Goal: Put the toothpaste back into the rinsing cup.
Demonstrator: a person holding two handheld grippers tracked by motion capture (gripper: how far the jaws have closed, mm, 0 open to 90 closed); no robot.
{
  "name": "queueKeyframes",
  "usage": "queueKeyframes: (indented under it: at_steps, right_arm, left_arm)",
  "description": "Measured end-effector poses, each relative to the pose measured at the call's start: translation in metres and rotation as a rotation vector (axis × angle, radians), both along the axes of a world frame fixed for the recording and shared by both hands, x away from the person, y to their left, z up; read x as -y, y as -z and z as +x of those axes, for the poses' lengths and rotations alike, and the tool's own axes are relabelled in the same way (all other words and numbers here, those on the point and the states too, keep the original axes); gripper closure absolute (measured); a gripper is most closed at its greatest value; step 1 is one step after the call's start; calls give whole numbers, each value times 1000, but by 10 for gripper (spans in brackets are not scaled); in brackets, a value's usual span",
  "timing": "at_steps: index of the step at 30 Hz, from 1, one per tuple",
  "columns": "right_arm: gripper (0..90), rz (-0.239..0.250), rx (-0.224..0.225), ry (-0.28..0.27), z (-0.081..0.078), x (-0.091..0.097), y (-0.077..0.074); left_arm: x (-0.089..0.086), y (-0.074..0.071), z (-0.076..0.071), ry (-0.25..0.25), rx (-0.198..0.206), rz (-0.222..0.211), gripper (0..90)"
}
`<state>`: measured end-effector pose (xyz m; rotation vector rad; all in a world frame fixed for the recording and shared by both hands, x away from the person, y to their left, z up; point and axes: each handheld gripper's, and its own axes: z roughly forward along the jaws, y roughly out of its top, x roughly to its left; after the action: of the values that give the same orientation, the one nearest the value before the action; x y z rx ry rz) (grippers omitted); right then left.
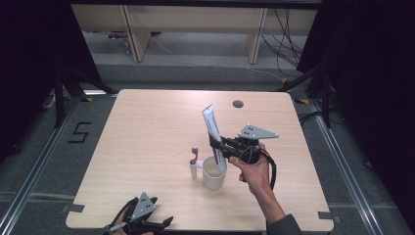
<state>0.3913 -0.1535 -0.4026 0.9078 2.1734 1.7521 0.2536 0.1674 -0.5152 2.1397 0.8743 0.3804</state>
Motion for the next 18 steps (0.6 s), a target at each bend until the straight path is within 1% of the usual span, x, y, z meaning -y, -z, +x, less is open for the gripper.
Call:
queueKeyframes:
  at_steps: [1,2,3,4,5,6,8,9,10,11,12,13,14,15,16,17,18]
  right_arm:
    - [768,0,-1,-2,0,-1,0]
    - [768,10,-25,10,-2,-1,0]
    - [768,18,-17,5,-1,-2,1]
    - [768,8,2,5,-1,-2,2]
    - [768,7,-20,5,-2,-3,3]
    - [768,6,-2,3,-1,-3,4]
    - [768,8,-26,1,-1,-4,7]
    - [768,-9,-17,1,-1,-3,8]
    - [768,6,-32,1,-1,-4,10]
    - [768,-2,-20,-2,0,-4,11]
    - [768,3,-38,-2,-1,-4,12]
    - [768,4,-27,-6,0,-5,13]
    - [768,10,-33,-7,0,-6,14]
    - [768,3,-30,-10,0,-5,15]
    - [768,9,-44,-5,-1,-6,15]
    - [768,11,-44,-7,-1,-6,16]
    - [767,7,-30,-14,0,-6,17]
  left_arm:
    - [0,0,0,-4,-2,-5,174]
    - [0,0,0,0,-1,-2,174]
    - [1,0,-1,-2,-4,-17,174]
    - [0,0,0,-1,-2,-1,175]
    - [0,0,0,-3,-1,-5,174]
    - [0,0,0,-2,0,-3,174]
    - [1,0,0,-3,0,-9,174]
    - [1,0,-1,-3,-4,-21,175]
    - [0,0,0,-2,-2,-4,174]
    - [0,0,0,-1,0,-2,175]
    - [0,0,0,1,0,0,174]
    - [0,0,0,1,0,-8,174]
    - [1,0,-1,2,-3,-16,174]
    - [1,0,-1,1,-2,-17,174]
    - [1,0,-1,1,-2,-18,174]
    - [1,0,-1,1,-2,-17,174]
    - [1,1,-1,1,-3,-17,174]
